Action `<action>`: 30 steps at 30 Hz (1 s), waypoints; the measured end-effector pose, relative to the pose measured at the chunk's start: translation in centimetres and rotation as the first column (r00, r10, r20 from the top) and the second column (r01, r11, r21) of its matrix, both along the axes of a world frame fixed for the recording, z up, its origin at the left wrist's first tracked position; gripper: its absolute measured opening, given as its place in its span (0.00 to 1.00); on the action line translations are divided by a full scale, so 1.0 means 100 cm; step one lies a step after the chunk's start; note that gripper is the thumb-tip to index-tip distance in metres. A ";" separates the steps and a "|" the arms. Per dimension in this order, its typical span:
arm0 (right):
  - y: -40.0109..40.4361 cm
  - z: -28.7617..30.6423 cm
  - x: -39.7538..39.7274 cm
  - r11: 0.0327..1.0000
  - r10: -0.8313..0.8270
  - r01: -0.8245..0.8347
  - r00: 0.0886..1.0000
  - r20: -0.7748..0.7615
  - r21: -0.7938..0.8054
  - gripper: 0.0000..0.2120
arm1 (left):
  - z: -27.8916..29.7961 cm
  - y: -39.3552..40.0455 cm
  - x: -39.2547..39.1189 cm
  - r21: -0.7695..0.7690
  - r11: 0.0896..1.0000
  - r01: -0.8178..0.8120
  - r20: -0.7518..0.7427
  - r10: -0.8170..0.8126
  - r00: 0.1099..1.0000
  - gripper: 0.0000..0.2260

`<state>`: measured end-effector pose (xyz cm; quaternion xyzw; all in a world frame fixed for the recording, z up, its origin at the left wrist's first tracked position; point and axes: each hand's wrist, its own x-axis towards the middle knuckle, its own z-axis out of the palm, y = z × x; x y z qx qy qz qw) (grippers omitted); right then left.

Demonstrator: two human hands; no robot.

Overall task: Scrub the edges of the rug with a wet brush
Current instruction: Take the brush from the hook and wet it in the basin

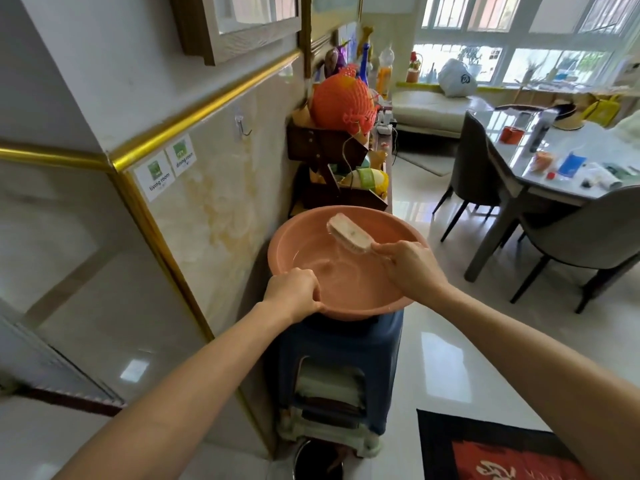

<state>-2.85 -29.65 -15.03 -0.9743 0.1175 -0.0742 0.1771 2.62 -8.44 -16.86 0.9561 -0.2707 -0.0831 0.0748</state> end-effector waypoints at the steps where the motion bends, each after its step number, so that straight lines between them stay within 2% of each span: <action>1: 0.002 0.002 -0.003 0.997 0.004 -0.013 0.994 -0.113 -0.071 0.13 | 0.000 0.000 -0.001 0.000 1.000 0.002 -0.001 -0.002 1.000 0.11; 3: 0.007 0.005 -0.011 0.988 0.009 -0.038 0.982 -0.188 -0.149 0.12 | -0.001 0.001 -0.002 0.010 1.000 0.009 0.000 -0.009 1.000 0.11; 6: 0.011 0.015 -0.017 0.994 -0.044 0.044 0.999 -0.004 -0.097 0.13 | -0.001 0.001 0.000 0.028 0.999 0.020 0.003 -0.020 1.000 0.11; 7: 0.011 0.019 -0.019 0.994 -0.065 0.064 0.998 -0.005 -0.092 0.13 | 0.000 0.001 0.000 0.031 0.999 0.021 -0.002 -0.021 1.000 0.12; 9: 0.012 0.024 -0.027 0.988 -0.100 0.085 0.988 -0.119 -0.131 0.11 | 0.000 0.002 -0.002 0.023 0.999 0.025 -0.012 -0.025 1.000 0.13; 10: 0.012 0.025 -0.030 0.987 -0.112 0.095 0.985 -0.130 -0.131 0.11 | 0.000 0.002 -0.004 0.024 0.999 0.027 -0.016 -0.027 1.000 0.14; 13: 0.014 0.024 -0.036 0.986 -0.138 0.142 0.989 0.050 -0.087 0.14 | -0.001 0.002 -0.008 0.059 0.996 0.063 0.007 -0.063 0.998 0.14; 16: 0.023 0.022 -0.049 0.979 -0.137 0.130 0.990 -0.032 -0.156 0.10 | 0.001 0.003 -0.015 0.087 0.991 0.100 0.013 -0.101 0.995 0.12; 19: 0.027 0.017 -0.069 0.984 -0.155 0.161 0.985 0.082 -0.072 0.11 | 0.006 0.001 -0.022 0.075 0.990 0.117 0.014 -0.119 0.993 0.11; 21: 0.028 0.019 -0.084 0.984 -0.162 0.166 0.984 0.070 -0.055 0.11 | 0.013 -0.008 -0.031 0.021 0.989 0.143 0.032 -0.144 0.989 0.10; 24: 0.014 0.020 -0.118 0.967 -0.229 0.199 0.952 0.205 0.158 0.13 | 0.032 -0.033 -0.059 -0.084 0.965 0.250 0.018 -0.250 0.968 0.10; 26: 0.000 0.018 -0.153 0.914 -0.292 0.222 0.941 0.170 0.340 0.14 | 0.040 -0.057 -0.082 -0.096 0.929 0.357 0.014 -0.357 0.934 0.10; 28: -0.015 0.004 -0.200 0.774 -0.404 0.287 0.910 0.090 0.565 0.14 | 0.037 -0.090 -0.114 -0.075 0.877 0.475 0.013 -0.476 0.880 0.10; 30: -0.026 -0.016 -0.239 0.637 -0.525 0.351 0.849 0.053 0.686 0.12 | 0.026 -0.119 -0.142 -0.070 0.836 0.544 -0.015 -0.546 0.838 0.13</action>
